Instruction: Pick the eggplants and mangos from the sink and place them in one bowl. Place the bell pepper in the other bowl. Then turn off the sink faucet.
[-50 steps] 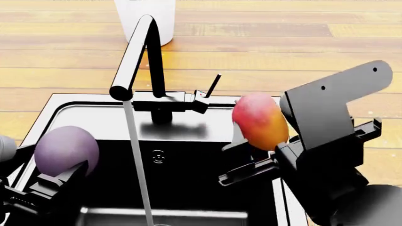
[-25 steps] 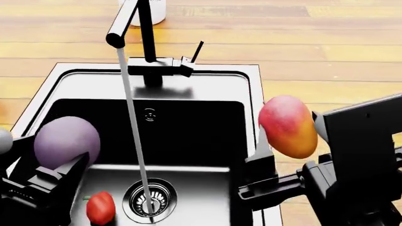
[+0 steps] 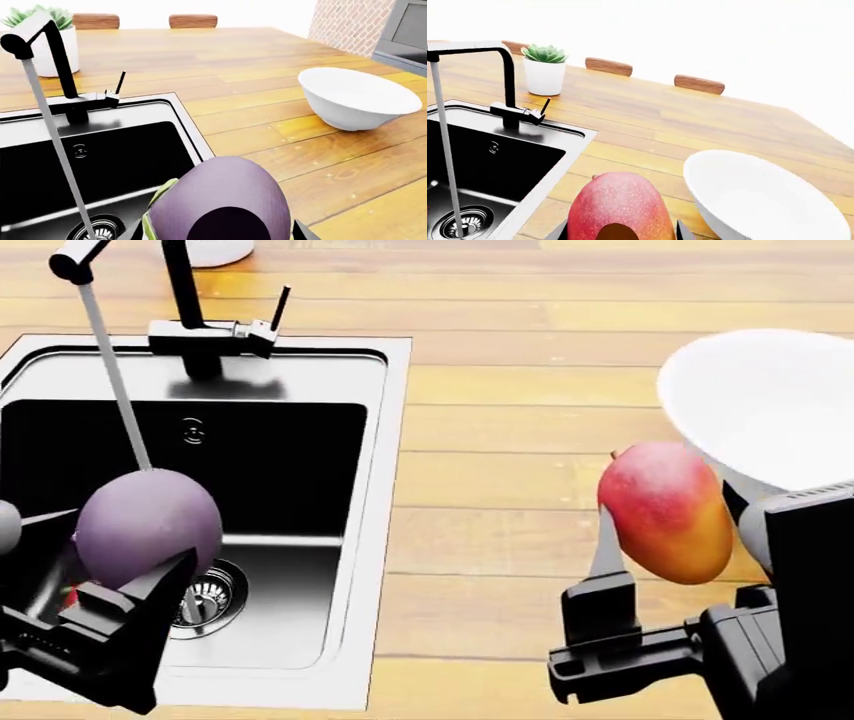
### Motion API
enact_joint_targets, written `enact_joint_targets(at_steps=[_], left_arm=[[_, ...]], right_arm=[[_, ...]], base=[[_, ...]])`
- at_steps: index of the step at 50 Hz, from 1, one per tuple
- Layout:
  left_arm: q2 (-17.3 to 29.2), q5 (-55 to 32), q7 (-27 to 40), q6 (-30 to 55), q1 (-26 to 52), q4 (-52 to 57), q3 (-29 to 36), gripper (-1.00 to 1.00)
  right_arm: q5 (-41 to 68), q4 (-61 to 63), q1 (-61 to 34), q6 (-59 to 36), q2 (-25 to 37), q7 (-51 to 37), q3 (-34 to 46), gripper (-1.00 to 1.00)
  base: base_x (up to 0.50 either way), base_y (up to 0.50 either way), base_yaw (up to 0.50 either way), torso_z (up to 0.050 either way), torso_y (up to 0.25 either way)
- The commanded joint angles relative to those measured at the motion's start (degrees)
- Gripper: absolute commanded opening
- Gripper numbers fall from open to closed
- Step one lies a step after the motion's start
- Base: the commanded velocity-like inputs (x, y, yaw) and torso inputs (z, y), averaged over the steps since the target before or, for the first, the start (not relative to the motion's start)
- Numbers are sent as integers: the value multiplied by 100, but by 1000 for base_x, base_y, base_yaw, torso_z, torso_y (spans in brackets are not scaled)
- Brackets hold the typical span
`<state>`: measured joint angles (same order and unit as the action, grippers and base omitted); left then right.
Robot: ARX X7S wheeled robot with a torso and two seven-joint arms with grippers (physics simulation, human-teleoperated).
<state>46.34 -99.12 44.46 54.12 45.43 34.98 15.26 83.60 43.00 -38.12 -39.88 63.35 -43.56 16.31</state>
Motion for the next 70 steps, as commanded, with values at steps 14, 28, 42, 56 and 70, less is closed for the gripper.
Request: enact_joint_targets(at_steps=[14, 28, 42, 56, 70], left_arm=[[-92, 87, -15, -130, 5, -31, 30, -100], [-212, 302, -20, -109, 131, -78, 140, -100], [-312, 351, 8, -15, 455, -196, 273, -100], [-270, 509, -40, -69, 316, -177, 278, -100], [-251, 485, -59, -86, 333, -164, 288, -100]], right_arm=[[-349, 144, 585, 397, 264, 7, -386, -100], [-472, 180, 894, 579, 361, 85, -514, -100], [-697, 226, 1242, 814, 490, 215, -709, -100], [-861, 66, 985, 638, 276, 423, -484, -100], [-802, 69, 940, 630, 298, 342, -541, -100]], base=[[28, -500, 0, 0, 0], [79, -500, 0, 1, 0], [348, -418, 0, 0, 1], [478, -274, 0, 0, 2], [387, -58, 0, 1, 2]])
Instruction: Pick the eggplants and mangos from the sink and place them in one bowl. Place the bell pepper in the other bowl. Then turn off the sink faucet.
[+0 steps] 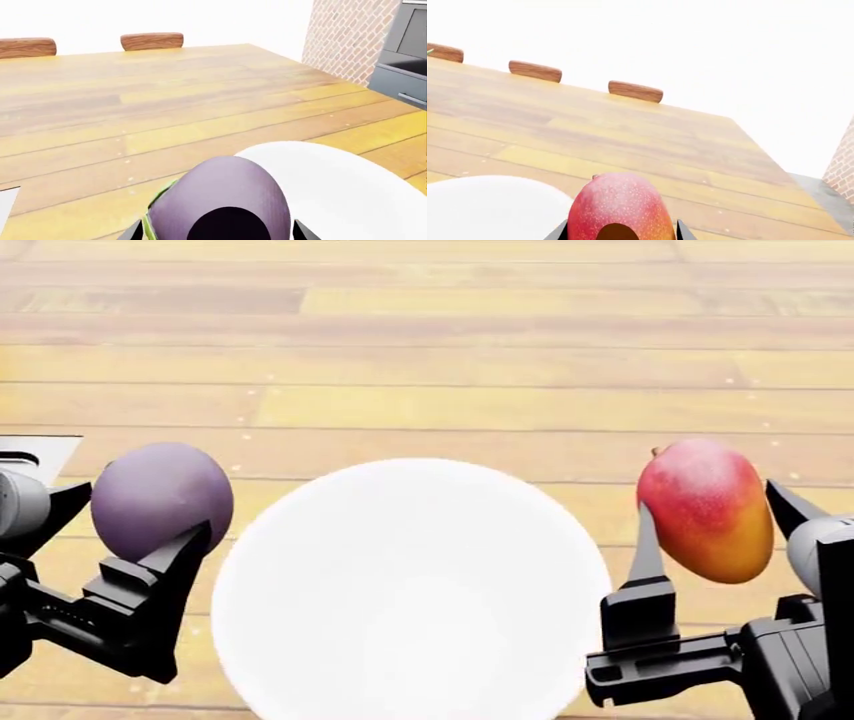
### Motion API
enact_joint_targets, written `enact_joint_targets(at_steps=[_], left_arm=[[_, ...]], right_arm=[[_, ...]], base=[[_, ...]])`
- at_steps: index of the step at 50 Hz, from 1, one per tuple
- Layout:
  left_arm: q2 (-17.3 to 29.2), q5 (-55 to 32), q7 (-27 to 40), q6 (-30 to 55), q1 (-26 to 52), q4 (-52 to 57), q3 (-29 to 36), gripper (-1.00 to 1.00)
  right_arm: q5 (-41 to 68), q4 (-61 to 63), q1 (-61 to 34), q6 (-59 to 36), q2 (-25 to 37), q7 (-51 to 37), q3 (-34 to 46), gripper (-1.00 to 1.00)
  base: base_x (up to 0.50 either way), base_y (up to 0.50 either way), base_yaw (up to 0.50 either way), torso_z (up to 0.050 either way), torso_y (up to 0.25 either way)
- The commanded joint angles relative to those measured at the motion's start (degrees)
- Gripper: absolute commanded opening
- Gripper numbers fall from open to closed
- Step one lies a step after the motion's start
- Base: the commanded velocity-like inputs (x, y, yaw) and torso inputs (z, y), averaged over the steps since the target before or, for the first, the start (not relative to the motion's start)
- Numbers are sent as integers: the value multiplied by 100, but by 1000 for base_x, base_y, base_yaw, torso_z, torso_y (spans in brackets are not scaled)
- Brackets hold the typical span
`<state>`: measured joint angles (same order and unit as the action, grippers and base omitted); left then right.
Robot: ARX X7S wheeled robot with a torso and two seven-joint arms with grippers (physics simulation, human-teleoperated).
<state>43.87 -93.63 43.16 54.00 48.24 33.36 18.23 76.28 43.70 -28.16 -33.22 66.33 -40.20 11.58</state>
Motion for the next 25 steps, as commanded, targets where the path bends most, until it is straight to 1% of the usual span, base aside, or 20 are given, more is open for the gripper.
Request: enact_joint_targets(at_steps=[1, 6, 8, 10, 12, 16, 17, 18, 19, 20, 21, 25], left_arm=[[-10, -69, 75, -85, 49, -11, -10, -100], [11, 18, 19, -33, 110, 20, 29, -100], [-61, -52, 78, -119, 119, -55, -7, -100], [-77, -117, 42, -99, 237, -101, -7, -100], [-195, -233, 63, -9, 546, -151, 80, -100], [-595, -378, 41, 120, 1086, -438, 323, -100], [-752, -252, -66, 189, 1192, -448, 455, -100], [-893, -321, -88, 262, 1326, -598, 574, -100], [-1062, -127, -163, 315, 1444, -682, 711, -100], [-1215, -455, -85, 323, 1520, -977, 780, -100], [-1319, -152, -268, 399, 1618, -970, 915, -100], [-1666, -446, -216, 546, 1931, -1262, 1146, -100]], right_arm=[[-58, 2, -71, -43, 8, 10, -71, -100], [-8, 15, -50, -44, 36, -28, -96, -100], [7, 12, -73, -67, 31, -32, -83, -100], [65, 10, -127, -96, 48, -44, -89, -100], [116, 15, -149, -112, 76, -67, -106, -100], [120, 3, -80, -87, 56, -66, -103, -100], [121, 2, -66, -80, 51, -68, -105, -100], [134, -1, -59, -82, 44, -64, -98, -100], [155, 0, -62, -92, 52, -65, -97, -100], [185, 9, -42, -77, 76, -72, -121, -100], [209, 22, 3, -58, 106, -85, -148, -100], [300, 75, 239, 45, 243, -125, -272, -100]], base=[[0, 0, 0, 0, 0], [0, 0, 0, 0, 2], [0, 0, 0, 0, 0], [0, 0, 0, 0, 0], [0, 0, 0, 0, 0], [0, 0, 0, 0, 0], [0, 0, 0, 0, 0], [0, 0, 0, 0, 0], [0, 0, 0, 0, 0], [0, 0, 0, 0, 0], [0, 0, 0, 0, 10], [0, 0, 0, 0, 0]])
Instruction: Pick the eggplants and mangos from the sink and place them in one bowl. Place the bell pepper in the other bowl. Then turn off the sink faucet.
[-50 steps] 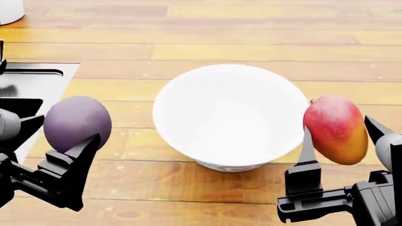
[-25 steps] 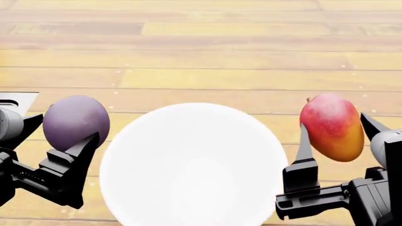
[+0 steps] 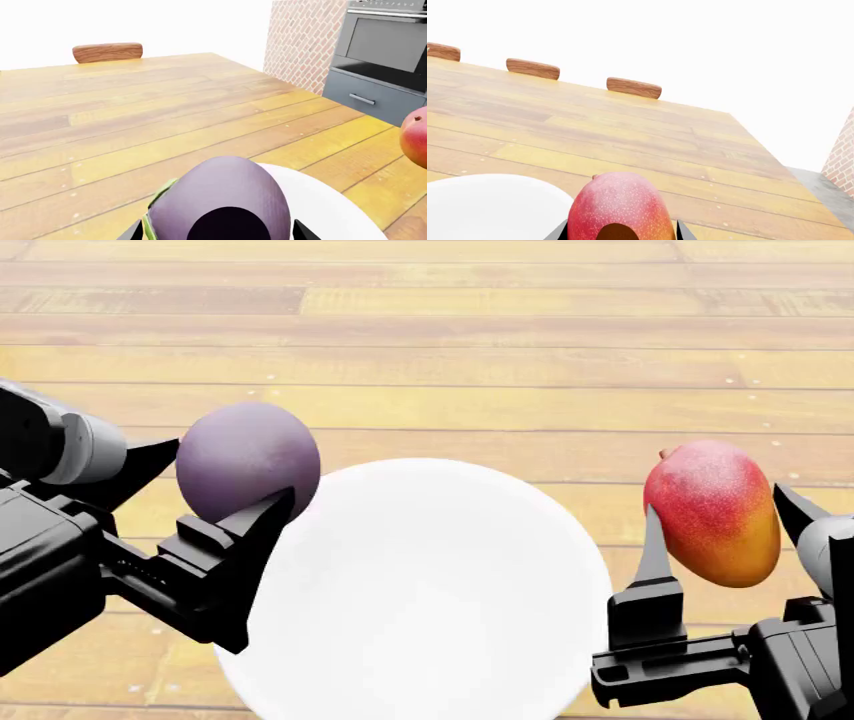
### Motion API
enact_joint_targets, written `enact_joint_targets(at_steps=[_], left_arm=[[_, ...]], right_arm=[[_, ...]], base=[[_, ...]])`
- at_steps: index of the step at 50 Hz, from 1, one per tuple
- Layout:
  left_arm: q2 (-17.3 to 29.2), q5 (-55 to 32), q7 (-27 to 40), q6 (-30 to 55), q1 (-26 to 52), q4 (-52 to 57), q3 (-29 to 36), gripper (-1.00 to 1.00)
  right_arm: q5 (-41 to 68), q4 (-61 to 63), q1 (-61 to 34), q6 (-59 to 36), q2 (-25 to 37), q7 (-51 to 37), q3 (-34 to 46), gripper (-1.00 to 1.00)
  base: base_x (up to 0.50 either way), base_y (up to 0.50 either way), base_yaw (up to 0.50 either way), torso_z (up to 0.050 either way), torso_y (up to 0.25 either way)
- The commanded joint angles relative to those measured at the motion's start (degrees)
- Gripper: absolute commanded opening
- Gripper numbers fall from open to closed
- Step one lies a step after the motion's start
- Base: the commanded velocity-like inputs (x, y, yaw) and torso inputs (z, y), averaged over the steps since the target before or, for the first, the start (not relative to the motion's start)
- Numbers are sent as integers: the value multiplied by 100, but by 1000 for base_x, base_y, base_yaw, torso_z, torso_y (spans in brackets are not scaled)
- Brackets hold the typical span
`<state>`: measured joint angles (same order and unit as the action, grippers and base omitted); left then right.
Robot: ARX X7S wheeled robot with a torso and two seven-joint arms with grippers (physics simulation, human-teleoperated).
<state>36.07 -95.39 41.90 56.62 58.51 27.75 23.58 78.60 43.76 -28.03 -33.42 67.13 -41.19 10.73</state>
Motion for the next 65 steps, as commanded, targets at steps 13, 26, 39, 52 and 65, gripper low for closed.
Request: enact_joint_targets(at_steps=[13, 26, 39, 52, 65], left_arm=[[-1829, -1833, 1135, 665, 1703, -2212, 1771, -100], [-2004, -1101, 754, 792, 1458, -2991, 2385, -100], [-2079, -449, 261, 710, 1312, -3489, 2666, -100], [-2172, -190, -94, 666, 1642, -3838, 2703, 100], [-1992, -339, 12, 631, 1787, -3531, 2553, 100]], right_arm=[[96, 112, 308, 55, 121, -85, -162, -100], [59, 42, 431, 87, 70, -37, -147, -100], [16, 82, 832, 297, 190, -35, -346, -100], [-47, -5, 853, 292, 155, 72, -327, -100], [63, -30, 675, 194, 139, 118, -285, -100]], base=[[0, 0, 0, 1, 1], [0, 0, 0, 0, 0], [0, 0, 0, 0, 1], [0, 0, 0, 1, 2], [0, 0, 0, 0, 0]])
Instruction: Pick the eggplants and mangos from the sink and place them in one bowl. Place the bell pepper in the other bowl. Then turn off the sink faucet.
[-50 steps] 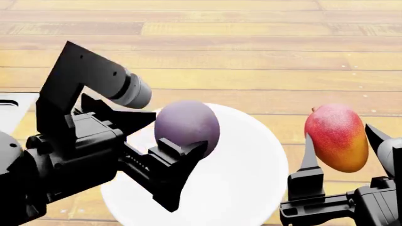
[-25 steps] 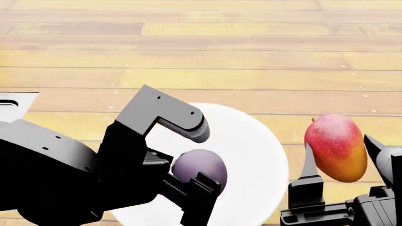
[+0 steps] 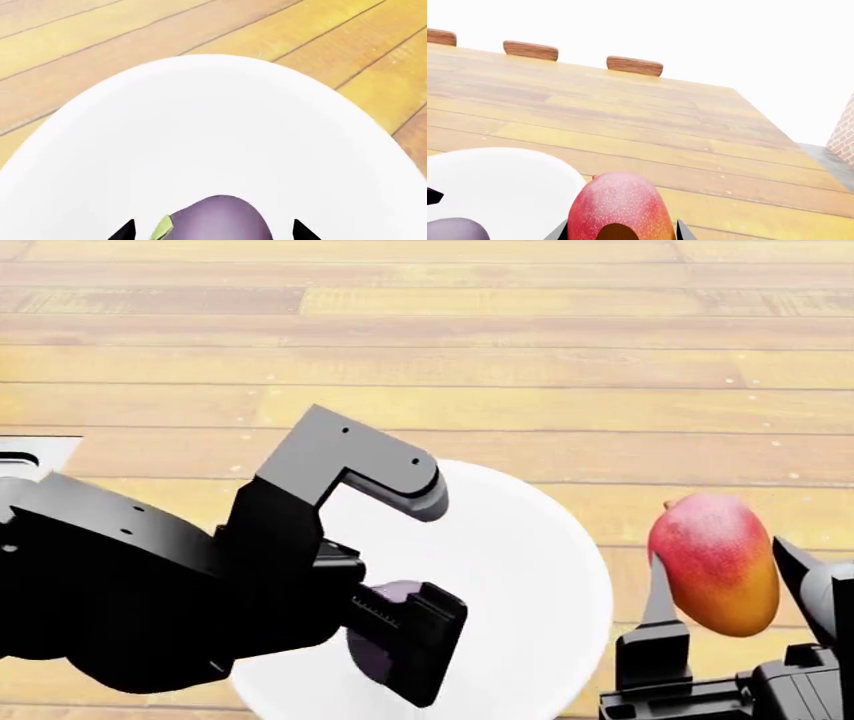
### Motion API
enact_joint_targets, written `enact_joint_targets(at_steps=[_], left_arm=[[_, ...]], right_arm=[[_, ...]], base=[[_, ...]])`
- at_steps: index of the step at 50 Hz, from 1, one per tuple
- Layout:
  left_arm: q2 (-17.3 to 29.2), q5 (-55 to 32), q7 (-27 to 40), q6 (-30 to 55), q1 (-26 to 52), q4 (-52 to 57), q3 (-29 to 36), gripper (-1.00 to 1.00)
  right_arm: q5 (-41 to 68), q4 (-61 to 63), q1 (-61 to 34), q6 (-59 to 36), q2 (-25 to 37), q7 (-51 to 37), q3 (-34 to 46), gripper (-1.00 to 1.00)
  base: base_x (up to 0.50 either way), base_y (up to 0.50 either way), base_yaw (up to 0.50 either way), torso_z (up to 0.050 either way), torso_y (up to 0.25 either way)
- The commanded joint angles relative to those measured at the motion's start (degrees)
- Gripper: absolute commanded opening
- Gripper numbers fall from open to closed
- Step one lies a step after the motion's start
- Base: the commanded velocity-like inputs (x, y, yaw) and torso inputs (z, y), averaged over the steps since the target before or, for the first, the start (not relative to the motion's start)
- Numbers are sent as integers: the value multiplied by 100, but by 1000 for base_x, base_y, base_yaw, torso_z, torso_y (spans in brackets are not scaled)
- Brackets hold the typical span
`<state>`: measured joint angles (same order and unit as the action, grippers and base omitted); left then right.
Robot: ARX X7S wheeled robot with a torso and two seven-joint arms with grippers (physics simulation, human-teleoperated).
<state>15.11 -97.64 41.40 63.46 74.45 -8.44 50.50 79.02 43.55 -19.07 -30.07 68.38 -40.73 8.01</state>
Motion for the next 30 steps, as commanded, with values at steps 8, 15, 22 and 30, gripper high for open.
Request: enact_joint_targets(at_steps=[8, 15, 22, 30], left_arm=[[567, -366, 123, -262, 567, 361, -700, 100], [1340, 139, 34, -615, 683, 1165, -1176, 100], [2400, -314, 609, -938, 39, 2160, -1770, 100], [3341, -841, 1018, -1398, -752, 2990, -2381, 100]], right_arm=[[773, -575, -2377, -1337, -366, 234, 628, -100], [1314, -1802, -4704, -2797, -1362, 634, 1547, -100], [1020, -3225, -5904, -3807, -2202, 1698, 2422, -100], [45, -4537, -6444, -4007, -3142, 3137, 3343, -100]], base=[[0, 0, 0, 0, 0], [0, 0, 0, 0, 0], [0, 0, 0, 0, 0], [0, 0, 0, 0, 0]])
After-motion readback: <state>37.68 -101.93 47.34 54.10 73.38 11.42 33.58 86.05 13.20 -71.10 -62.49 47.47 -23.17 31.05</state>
